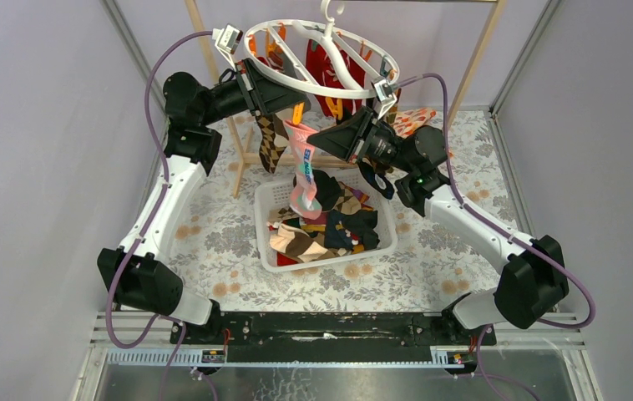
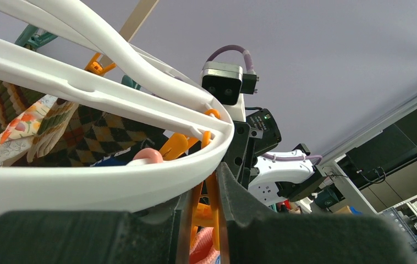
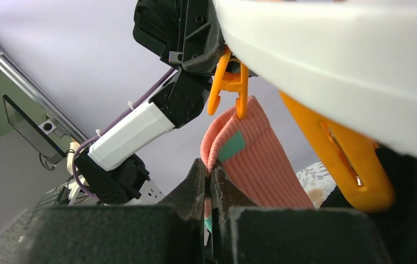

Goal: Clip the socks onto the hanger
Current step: Clamp the sock onto the hanger.

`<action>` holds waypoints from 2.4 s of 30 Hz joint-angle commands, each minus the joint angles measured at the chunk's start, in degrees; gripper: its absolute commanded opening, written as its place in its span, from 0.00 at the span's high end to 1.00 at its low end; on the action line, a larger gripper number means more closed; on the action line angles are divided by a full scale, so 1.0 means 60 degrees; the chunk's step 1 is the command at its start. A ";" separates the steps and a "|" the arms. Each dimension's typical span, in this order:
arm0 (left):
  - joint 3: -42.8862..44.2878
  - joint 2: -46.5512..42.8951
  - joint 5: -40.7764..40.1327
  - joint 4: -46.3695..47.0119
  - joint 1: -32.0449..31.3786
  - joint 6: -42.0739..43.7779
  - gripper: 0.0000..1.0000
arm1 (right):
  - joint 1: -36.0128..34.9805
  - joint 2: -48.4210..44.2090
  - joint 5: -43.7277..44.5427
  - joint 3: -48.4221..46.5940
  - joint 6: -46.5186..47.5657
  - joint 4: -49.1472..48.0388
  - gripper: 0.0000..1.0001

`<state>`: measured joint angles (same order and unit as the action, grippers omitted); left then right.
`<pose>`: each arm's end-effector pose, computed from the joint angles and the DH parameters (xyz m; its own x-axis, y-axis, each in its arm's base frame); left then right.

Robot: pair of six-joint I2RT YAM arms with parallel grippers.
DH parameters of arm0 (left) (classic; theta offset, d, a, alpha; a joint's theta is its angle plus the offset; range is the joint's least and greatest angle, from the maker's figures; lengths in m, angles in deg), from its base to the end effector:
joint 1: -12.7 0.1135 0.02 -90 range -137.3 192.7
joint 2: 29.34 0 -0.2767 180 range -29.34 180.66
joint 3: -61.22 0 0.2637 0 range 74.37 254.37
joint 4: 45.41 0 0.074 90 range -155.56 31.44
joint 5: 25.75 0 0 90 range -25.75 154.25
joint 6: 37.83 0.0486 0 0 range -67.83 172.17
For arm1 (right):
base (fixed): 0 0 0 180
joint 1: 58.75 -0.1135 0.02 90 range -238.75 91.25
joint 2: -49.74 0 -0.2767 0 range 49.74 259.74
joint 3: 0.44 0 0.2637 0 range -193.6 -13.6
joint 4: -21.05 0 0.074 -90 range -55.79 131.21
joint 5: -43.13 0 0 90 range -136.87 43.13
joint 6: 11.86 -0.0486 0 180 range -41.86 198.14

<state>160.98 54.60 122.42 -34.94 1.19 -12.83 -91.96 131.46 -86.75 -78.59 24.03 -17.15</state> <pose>0.3189 -0.1071 0.5047 -0.5884 -0.3680 -0.7200 0.7533 0.0741 -0.6535 0.2631 0.2095 0.4341 -0.4194 0.4685 -0.7776 -0.8904 -0.0452 0.4530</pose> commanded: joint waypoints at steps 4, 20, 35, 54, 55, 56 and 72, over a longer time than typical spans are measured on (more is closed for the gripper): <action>-0.0013 -0.0043 0.0815 0.0783 -0.0045 -0.0085 1.00 | 0.0165 -0.0030 0.0384 -0.0475 -0.0174 -0.0859 1.00; 0.0038 -0.0104 0.0844 0.0585 -0.0043 0.0168 1.00 | 0.0246 -0.0073 0.1170 -0.0322 -0.0313 -0.1343 1.00; 0.0213 -0.0184 0.0573 -0.0134 -0.0060 0.1192 1.00 | 0.0290 -0.0096 0.1366 -0.0093 -0.0381 -0.1667 1.00; 0.0290 -0.0052 0.0871 0.0648 -0.0059 0.0421 1.00 | 0.0285 0.0871 -0.0549 -0.1032 -0.1499 -0.2302 1.00; 0.0275 -0.0059 0.0891 0.0656 -0.0060 0.0410 1.00 | 0.0289 0.0902 -0.0535 -0.1103 -0.1500 -0.2318 1.00; 0.0273 -0.0058 0.0915 0.0670 -0.0060 0.0383 1.00 | 0.0278 0.0931 -0.0517 -0.1163 -0.1491 -0.2348 1.00; 0.0263 0.0043 0.1098 0.1205 -0.0055 -0.0198 1.00 | 0.0277 0.1193 -0.0204 -0.1813 -0.0673 -0.1789 1.00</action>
<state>160.83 54.92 121.16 -32.14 1.89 -12.37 -90.52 138.91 -90.10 -84.80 17.28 -27.03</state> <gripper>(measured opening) 0.228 0.028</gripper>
